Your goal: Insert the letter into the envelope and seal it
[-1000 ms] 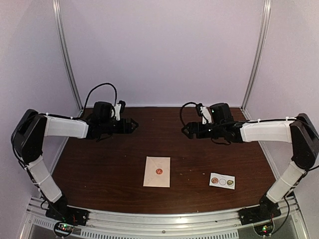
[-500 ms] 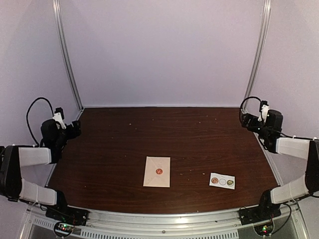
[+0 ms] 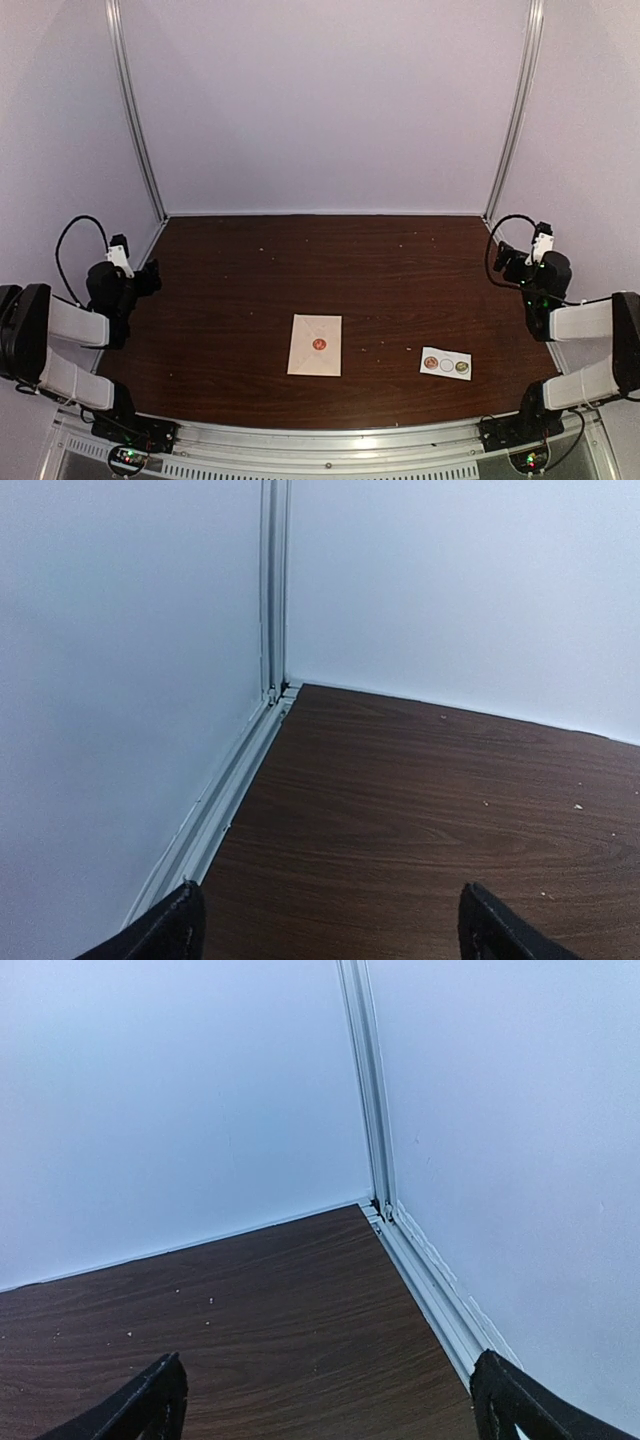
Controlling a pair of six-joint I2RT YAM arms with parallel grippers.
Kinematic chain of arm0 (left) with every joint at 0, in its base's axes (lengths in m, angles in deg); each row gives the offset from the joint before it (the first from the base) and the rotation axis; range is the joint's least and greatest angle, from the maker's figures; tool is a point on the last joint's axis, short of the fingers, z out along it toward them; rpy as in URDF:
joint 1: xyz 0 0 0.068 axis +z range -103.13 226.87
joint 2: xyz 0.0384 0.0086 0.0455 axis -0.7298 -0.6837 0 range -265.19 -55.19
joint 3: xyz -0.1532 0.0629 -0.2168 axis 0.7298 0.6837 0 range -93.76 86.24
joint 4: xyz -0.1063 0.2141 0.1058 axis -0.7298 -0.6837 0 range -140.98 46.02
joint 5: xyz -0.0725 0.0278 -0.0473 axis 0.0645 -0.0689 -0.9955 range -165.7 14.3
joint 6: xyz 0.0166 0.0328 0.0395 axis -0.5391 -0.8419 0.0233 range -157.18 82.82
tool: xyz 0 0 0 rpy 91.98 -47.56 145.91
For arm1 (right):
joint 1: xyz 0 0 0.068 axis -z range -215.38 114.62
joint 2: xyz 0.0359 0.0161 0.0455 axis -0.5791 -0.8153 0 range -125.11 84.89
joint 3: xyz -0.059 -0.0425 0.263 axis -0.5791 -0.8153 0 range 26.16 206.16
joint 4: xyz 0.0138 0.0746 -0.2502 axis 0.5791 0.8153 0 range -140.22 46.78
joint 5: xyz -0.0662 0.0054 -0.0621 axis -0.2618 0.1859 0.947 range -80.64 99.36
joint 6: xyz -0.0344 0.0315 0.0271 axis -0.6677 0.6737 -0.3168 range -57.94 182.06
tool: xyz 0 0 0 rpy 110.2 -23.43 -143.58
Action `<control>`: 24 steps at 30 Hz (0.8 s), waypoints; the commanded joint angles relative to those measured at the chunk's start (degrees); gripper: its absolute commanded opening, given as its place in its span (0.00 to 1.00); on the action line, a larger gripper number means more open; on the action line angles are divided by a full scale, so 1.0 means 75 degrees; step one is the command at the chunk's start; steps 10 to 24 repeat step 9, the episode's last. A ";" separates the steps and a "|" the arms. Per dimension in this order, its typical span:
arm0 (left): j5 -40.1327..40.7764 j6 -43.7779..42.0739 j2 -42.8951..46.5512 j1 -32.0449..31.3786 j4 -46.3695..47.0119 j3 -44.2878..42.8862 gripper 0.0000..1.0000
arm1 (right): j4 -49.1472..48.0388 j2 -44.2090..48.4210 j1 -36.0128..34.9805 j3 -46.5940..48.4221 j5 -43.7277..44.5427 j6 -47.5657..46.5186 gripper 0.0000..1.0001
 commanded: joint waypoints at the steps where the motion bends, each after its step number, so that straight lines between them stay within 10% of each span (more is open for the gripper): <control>1: 0.0056 -0.0253 -0.0091 -0.0003 0.0599 -0.0159 0.89 | -0.0753 -0.0036 0.0044 -0.0179 0.0226 -0.0188 1.00; 24: 0.0172 -0.0325 -0.0301 -0.0002 0.0532 -0.0302 0.89 | -0.0833 -0.0021 0.0044 -0.0249 0.0439 -0.0228 1.00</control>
